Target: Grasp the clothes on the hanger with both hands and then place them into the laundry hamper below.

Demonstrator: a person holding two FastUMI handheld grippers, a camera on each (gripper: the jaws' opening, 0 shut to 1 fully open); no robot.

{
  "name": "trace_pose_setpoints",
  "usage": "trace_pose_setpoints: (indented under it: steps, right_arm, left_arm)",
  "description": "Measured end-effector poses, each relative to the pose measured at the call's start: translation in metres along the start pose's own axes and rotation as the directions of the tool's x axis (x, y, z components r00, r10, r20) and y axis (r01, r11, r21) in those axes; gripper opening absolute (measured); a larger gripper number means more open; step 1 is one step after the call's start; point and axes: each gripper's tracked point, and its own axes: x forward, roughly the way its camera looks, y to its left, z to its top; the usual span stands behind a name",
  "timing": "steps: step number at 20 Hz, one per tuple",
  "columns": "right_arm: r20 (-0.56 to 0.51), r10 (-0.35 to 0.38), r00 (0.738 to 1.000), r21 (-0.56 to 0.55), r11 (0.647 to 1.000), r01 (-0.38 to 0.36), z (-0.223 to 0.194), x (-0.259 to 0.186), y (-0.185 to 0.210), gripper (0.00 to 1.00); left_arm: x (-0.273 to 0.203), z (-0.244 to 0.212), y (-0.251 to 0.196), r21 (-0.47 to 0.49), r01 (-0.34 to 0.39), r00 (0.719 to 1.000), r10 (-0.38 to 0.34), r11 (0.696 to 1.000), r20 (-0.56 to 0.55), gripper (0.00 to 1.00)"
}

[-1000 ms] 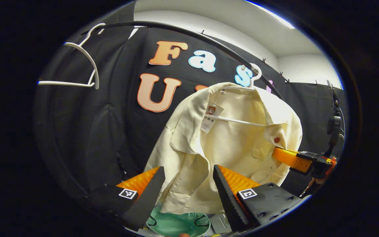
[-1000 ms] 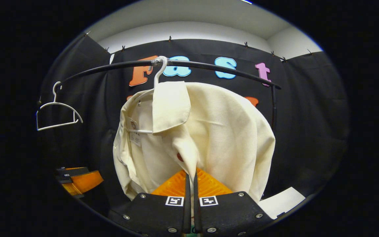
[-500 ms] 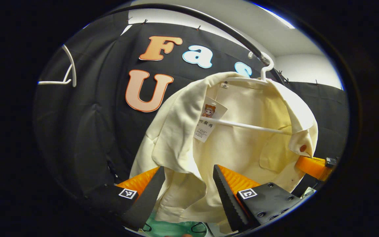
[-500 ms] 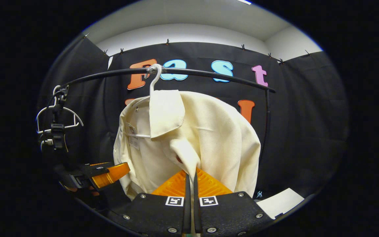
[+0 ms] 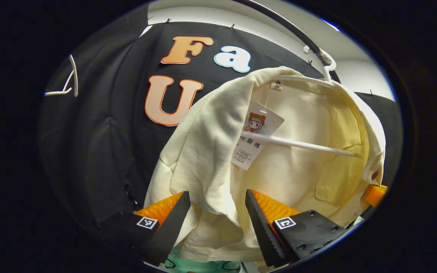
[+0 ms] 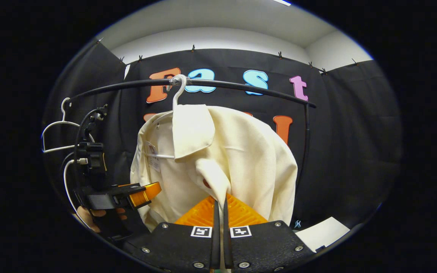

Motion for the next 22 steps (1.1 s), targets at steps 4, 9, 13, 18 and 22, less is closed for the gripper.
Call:
trace_pose_setpoints:
  steps: [4,9,13,18,22]
  right_arm:
    - [0.006,-0.014,1.000,0.007,1.000,0.014,0.003,-0.004,-0.004,0.04]
    - [0.011,-0.025,1.000,0.008,1.000,0.025,0.005,-0.006,-0.003,0.04]
    - [0.008,-0.031,0.999,0.006,1.000,0.031,0.006,-0.007,-0.002,0.04]
    - [0.007,-0.037,0.999,0.003,0.999,0.037,0.007,-0.009,-0.001,0.04]
    - [0.009,-0.039,0.999,0.000,0.999,0.039,0.008,-0.010,-0.001,0.04]
  left_arm:
    - [0.004,-0.001,0.000,-0.019,-0.003,1.000,0.003,1.000,-0.007,0.94]
    - [0.006,-0.007,-0.001,-0.029,0.027,0.999,-0.028,0.999,-0.019,0.83]
    - [0.005,-0.011,-0.001,-0.047,0.041,0.999,-0.043,0.998,-0.034,0.43]
    - [0.003,-0.013,0.003,-0.009,0.042,0.997,-0.042,0.999,-0.070,0.25]
    - [-0.007,-0.010,0.007,-0.003,0.051,0.995,-0.051,0.999,-0.083,0.08]
